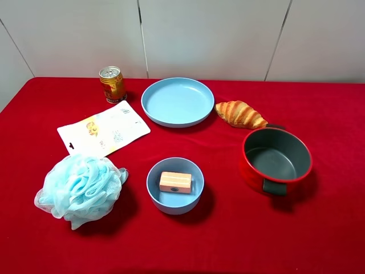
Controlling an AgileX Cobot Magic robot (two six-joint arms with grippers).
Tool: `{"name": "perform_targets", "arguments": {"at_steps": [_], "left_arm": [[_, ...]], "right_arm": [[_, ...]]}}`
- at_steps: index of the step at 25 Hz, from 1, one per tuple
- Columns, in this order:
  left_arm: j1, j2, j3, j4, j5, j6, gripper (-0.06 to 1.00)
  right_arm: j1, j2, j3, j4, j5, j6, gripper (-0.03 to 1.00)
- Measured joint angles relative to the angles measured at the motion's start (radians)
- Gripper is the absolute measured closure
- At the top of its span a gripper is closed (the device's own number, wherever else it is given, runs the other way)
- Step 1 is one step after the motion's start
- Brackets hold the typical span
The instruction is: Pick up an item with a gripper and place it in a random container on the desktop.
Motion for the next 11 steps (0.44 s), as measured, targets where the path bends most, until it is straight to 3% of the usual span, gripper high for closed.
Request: {"name": "perform_targets", "arguments": {"at_steps": [11], "left_arm": [[0.000,0.000,0.000,0.000,0.000,0.001,0.02]], "right_arm": [[0.000,0.000,0.000,0.003,0.000,0.000,0.28]]}}
